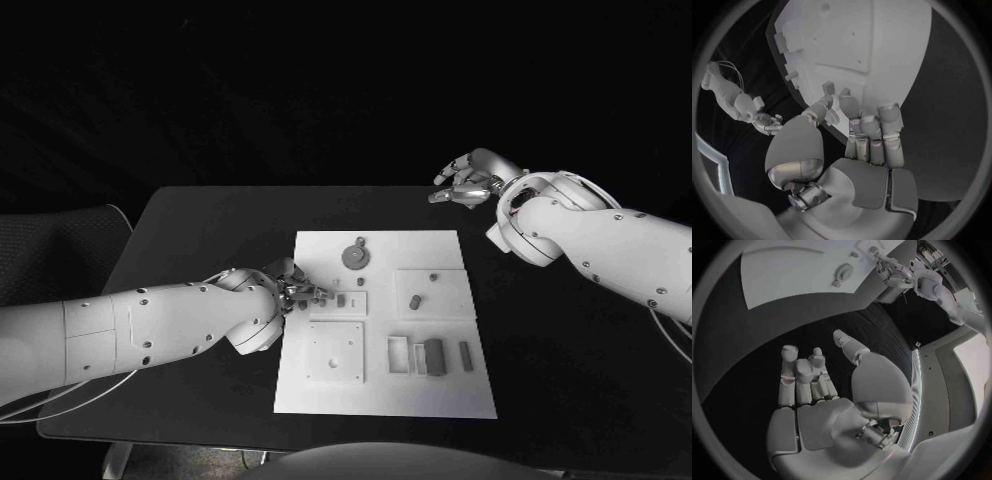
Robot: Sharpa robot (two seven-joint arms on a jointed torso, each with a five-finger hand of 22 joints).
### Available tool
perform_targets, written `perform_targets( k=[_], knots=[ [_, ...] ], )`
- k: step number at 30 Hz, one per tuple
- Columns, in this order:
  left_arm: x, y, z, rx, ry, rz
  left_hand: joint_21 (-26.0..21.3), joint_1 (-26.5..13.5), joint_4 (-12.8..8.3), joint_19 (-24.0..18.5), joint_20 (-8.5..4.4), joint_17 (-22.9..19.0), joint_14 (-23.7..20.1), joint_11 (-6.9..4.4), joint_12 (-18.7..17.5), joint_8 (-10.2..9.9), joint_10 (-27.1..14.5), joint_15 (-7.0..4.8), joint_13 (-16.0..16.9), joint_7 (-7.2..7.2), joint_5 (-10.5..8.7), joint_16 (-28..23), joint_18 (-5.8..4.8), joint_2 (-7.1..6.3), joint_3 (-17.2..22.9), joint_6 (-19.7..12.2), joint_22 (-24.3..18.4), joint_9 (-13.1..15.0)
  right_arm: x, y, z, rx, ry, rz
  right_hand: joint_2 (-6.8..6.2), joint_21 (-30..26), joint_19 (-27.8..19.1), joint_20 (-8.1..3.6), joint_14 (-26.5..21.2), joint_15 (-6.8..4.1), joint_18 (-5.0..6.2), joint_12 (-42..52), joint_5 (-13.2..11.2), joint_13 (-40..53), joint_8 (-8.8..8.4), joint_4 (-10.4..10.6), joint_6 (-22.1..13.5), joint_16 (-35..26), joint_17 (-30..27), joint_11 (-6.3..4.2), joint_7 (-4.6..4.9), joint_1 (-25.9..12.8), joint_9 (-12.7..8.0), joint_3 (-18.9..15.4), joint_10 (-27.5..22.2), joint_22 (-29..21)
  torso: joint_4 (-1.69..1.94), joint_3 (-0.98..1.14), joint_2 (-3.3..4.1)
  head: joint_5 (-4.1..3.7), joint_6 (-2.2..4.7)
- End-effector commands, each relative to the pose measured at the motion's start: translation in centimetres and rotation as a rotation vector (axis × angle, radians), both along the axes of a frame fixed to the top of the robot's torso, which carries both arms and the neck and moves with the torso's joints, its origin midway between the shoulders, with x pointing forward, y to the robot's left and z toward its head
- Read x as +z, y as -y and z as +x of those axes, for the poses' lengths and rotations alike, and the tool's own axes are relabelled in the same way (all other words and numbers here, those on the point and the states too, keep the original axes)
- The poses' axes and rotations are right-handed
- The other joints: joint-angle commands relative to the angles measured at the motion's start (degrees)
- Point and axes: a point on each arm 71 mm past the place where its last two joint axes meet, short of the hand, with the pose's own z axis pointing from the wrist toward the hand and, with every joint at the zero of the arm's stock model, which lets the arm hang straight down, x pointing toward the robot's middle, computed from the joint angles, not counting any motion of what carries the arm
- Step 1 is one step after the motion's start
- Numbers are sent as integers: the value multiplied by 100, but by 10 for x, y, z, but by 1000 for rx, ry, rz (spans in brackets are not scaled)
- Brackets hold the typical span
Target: Assemble the parts on the task board
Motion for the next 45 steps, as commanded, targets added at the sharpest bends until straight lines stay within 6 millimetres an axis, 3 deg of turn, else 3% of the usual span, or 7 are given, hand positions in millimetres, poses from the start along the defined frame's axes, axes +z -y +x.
perform_targets(
  k=[1, 14, 17, 20, 26, 32, 45],
  knots=[
    [1, 2, 0, -3, 12, -23, 2, -37, 4, -46, -1, -2, -36, 3, 19, 38, -65, -1, -5, -124, -23, 15, 90, 25, -32, 303, 77, 2, -1, -1, 0, 11, -9, -5, -17, -38, 5, -27, -37, -10, 91, 24, 13, -6, -8, 32, -16, -9, -5, 3, 70, -33, -9, -13, -44, 65, 0, 2, -2, 1, 3],
    [4, -10, -1, 15, 38, -28, -25, 31, -40, -78, -17, -20, -75, 7, -6, 21, -125, -12, -19, -103, -20, -17, 110, 39, -103, 231, 66, -11, -2, 0, 0, 9, -10, -6, -18, -38, 5, -27, -37, -9, 91, 26, 13, -8, -9, 34, -20, -8, -6, 4, 71, -33, -11, -14, -45, 65, -1, 0, -2, -15, 29],
    [7, -10, -3, -7, 42, -29, -126, 9, -545, -253, -49, -50, -229, 47, -6, 83, -311, 27, -54, -50, 484, -49, 148, 414, -807, 13, 60, 7, -2, 3, 0, 3, -10, -7, -18, -38, 5, -27, -37, -9, 91, 26, 12, -8, -9, 35, -20, -8, -6, 4, 71, -34, -11, -15, -45, 65, 6, -7, -9, -44, 61],
    [20, -11, 5, -21, 81, -36, -191, 3, -723, -341, -36, -89, -330, 87, -27, 76, -454, 61, -102, 1, 500, -83, 137, 464, -979, -165, 42, -23, -3, 4, 1, 0, -12, -9, -20, -38, 5, -27, -38, -9, 91, 27, 12, -9, -9, 36, -21, -8, -6, 5, 72, -36, -11, -16, -45, 65, 7, -10, -10, -60, 86],
    [42, -20, 29, -29, 170, -97, -609, 347, -1160, -900, 143, -352, -915, 424, -277, -177, -1130, 398, -336, 341, 682, -441, 15, 649, -900, -872, -111, -210, -5, 2, 1, 3, -18, -5, -22, -38, 5, -27, -38, -8, 91, 27, 12, -9, -9, 40, -22, -8, -6, 5, 72, -40, -12, -18, -45, 66, -9, -7, 2, -135, 134],
    [70, -17, 59, -125, 289, -142, -1597, 1193, -1296, -1831, 824, -941, -1777, 1030, -1371, -752, -1946, 1115, -1040, 782, 378, -1518, 8, 690, 167, -1489, -679, -585, -7, 2, 1, 3, -26, -3, -18, -38, 6, -27, -38, -8, 91, 28, 12, -10, -9, 42, -22, -7, -6, 6, 72, -41, -12, -17, -45, 66, -6, -9, 2, -175, 162],
    [82, 37, 71, -622, 500, 64, -1785, 1845, -1309, -1513, 1011, -1017, -1400, 1325, -2911, -1211, -1963, 1271, -1830, 771, 169, -1844, 220, 698, 347, -1617, -855, -864, -10, 0, 1, 8, -34, -4, -12, -38, 6, -28, -37, -7, 91, 30, 13, -11, -9, 43, -23, -6, -7, 6, 72, -37, -13, -15, -45, 66, 4, -1, 4, -188, 174]
  ],
)
